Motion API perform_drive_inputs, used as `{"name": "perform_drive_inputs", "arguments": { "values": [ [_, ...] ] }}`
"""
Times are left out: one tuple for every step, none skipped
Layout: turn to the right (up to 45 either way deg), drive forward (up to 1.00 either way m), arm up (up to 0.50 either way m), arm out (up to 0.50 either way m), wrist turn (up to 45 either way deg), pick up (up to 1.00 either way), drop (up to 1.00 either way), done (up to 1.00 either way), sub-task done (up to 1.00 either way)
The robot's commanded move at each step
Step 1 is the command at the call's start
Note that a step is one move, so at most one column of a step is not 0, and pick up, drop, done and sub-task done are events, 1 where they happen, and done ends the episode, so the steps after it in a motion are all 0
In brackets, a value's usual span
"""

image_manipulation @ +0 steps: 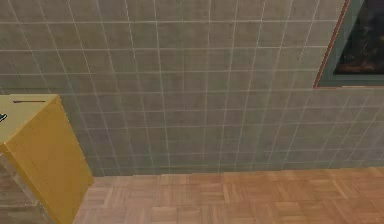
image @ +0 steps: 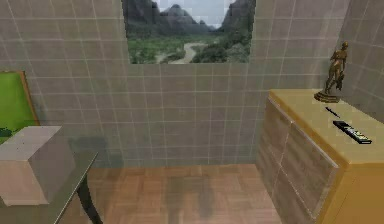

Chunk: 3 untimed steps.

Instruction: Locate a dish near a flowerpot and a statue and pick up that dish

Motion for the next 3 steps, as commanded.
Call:
{"name": "perform_drive_inputs", "arguments": {
  "values": [
    [0.0,0.30,0.00,0.00,0.0,0.00,0.00,0.00,0.00],
    [-45.0,0.00,0.00,0.00,0.0,0.00,0.00,0.00,0.00],
    [27.0,0.00,0.00,0.00,0.0,0.00,0.00,0.00,0.00]
  ]
}}
